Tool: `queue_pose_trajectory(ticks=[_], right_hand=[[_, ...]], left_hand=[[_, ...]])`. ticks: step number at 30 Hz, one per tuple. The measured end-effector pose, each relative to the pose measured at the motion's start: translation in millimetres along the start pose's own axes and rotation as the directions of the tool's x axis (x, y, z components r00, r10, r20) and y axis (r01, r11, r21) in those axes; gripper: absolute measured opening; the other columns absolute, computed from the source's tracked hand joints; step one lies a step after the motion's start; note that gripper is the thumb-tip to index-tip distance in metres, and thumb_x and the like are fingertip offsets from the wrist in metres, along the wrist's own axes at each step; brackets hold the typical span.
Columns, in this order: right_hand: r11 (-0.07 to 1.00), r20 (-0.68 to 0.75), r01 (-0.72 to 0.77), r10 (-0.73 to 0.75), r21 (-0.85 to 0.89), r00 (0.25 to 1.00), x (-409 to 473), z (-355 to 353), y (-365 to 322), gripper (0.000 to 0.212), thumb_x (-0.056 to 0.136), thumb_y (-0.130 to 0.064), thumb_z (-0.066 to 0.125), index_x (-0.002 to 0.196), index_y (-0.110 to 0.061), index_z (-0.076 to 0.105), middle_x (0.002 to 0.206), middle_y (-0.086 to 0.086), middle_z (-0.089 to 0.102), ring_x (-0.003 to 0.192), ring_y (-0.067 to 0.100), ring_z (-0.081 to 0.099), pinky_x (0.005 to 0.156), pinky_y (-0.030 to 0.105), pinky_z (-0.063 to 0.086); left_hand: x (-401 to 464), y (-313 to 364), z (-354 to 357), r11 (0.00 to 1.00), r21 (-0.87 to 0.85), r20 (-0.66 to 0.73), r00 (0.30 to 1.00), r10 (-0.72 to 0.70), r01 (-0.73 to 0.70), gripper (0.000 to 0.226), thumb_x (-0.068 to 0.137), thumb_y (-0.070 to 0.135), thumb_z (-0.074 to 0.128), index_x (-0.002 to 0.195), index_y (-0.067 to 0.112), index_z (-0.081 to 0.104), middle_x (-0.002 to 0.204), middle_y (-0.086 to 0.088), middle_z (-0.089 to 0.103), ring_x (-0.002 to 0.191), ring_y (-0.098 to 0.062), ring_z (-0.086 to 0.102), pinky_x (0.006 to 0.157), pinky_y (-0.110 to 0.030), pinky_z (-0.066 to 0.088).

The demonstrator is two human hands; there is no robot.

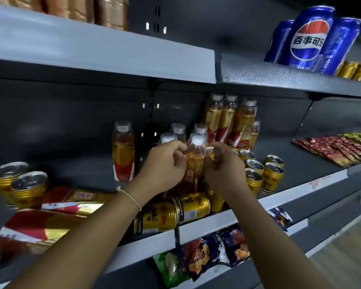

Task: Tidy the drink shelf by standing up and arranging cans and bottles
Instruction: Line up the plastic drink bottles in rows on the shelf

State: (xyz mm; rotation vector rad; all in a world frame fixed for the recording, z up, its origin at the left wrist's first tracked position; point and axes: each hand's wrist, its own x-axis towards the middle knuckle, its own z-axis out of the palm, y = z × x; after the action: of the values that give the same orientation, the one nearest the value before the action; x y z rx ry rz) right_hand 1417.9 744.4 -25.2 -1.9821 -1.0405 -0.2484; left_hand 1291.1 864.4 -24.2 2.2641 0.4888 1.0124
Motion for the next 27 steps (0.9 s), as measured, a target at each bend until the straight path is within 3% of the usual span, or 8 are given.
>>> queue_pose_trajectory(ticks=[4, 7, 13, 17, 22, 24, 25, 27], right_hand=[[0.999, -0.003, -0.017, 0.017, -0.043, 1.000, 19.3, -10.4, 21.3, 0.049, 0.097, -0.023, 0.063, 0.144, -0.016, 0.051, 0.131, 0.003, 0.065, 0.112, 0.022, 0.063, 0.080, 0.024, 0.046], [0.999, 0.005, 0.014, -0.013, -0.045, 1.000, 37.3, -23.9, 43.6, 0.050, 0.097, -0.022, 0.062, 0.145, -0.015, 0.050, 0.137, 0.002, 0.063, 0.120, 0.018, 0.060, 0.088, 0.024, 0.046], [1.000, -0.022, -0.020, 0.021, 0.016, 1.000, 87.1, -51.5, 97.3, 0.047, 0.094, -0.026, 0.066, 0.139, -0.018, 0.054, 0.119, -0.002, 0.069, 0.110, 0.018, 0.064, 0.082, 0.020, 0.041], [0.995, -0.031, -0.065, 0.068, 0.074, 0.997, 124.2, -59.6, 139.7, 0.022, 0.092, -0.025, 0.066, 0.105, -0.029, 0.049, 0.084, -0.020, 0.060, 0.076, 0.002, 0.056, 0.062, 0.006, 0.039], [0.982, 0.066, -0.155, 0.148, 0.113, 0.987, 170.2, -59.4, 170.5, 0.025, 0.087, -0.027, 0.069, 0.107, -0.014, 0.061, 0.105, 0.006, 0.067, 0.098, 0.027, 0.064, 0.083, 0.038, 0.055], [0.982, 0.098, -0.142, 0.131, 0.121, 0.987, 187.7, -57.7, 180.1, 0.008, 0.086, -0.022, 0.070, 0.087, -0.018, 0.063, 0.084, 0.002, 0.068, 0.085, 0.025, 0.066, 0.067, 0.031, 0.053], [0.987, 0.124, -0.126, 0.113, 0.101, 0.986, 195.2, -55.5, 184.1, 0.010, 0.086, -0.020, 0.070, 0.080, -0.017, 0.062, 0.075, -0.001, 0.065, 0.079, 0.024, 0.065, 0.060, 0.027, 0.048], [0.992, 0.176, -0.107, 0.094, 0.065, 0.980, 207.5, -51.1, 189.7, 0.012, 0.086, -0.023, 0.071, 0.088, -0.012, 0.066, 0.073, -0.003, 0.059, 0.078, 0.021, 0.061, 0.062, 0.025, 0.042]], left_hand=[[16.5, 14.9, 22.6, 0.998, -0.060, -0.027, 0.999, 0.022, -0.024, 0.017, 0.094, 0.013, 0.057, 0.108, 0.019, 0.064, 0.090, 0.012, 0.064, 0.078, 0.003, 0.060, 0.067, -0.013, 0.052], [35.1, 29.1, 45.7, 0.994, -0.110, -0.010, 1.000, 0.005, -0.006, 0.021, 0.094, 0.013, 0.056, 0.113, 0.021, 0.063, 0.090, 0.012, 0.063, 0.080, 0.001, 0.061, 0.068, -0.013, 0.049], [82.4, 53.9, 104.3, 0.988, -0.126, 0.053, 0.995, -0.085, 0.091, 0.043, 0.094, 0.006, 0.050, 0.134, 0.021, 0.052, 0.123, 0.009, 0.059, 0.115, -0.005, 0.056, 0.096, -0.021, 0.048], [118.6, 56.1, 144.7, 0.970, -0.044, 0.216, 0.951, -0.223, 0.237, 0.054, 0.094, 0.007, 0.045, 0.146, 0.021, 0.040, 0.143, 0.002, 0.050, 0.128, -0.016, 0.049, 0.107, -0.036, 0.043], [150.2, 56.7, 184.4, 0.939, 0.028, 0.260, 0.904, -0.339, 0.344, 0.065, 0.090, 0.005, 0.043, 0.152, 0.020, 0.032, 0.156, -0.002, 0.034, 0.142, -0.019, 0.033, 0.117, -0.037, 0.031], [158.9, 57.5, 194.7, 0.926, 0.018, 0.227, 0.901, -0.370, 0.376, 0.067, 0.089, 0.004, 0.043, 0.153, 0.020, 0.029, 0.158, -0.002, 0.030, 0.145, -0.019, 0.028, 0.119, -0.036, 0.026], [162.7, 58.0, 199.3, 0.920, 0.001, 0.210, 0.899, -0.384, 0.393, 0.068, 0.089, 0.004, 0.043, 0.153, 0.020, 0.029, 0.158, -0.002, 0.031, 0.145, -0.019, 0.028, 0.119, -0.036, 0.026], [169.4, 57.7, 206.4, 0.903, -0.034, 0.179, 0.891, -0.417, 0.429, 0.069, 0.087, 0.004, 0.044, 0.153, 0.021, 0.030, 0.157, -0.003, 0.034, 0.144, -0.021, 0.031, 0.118, -0.037, 0.028]])
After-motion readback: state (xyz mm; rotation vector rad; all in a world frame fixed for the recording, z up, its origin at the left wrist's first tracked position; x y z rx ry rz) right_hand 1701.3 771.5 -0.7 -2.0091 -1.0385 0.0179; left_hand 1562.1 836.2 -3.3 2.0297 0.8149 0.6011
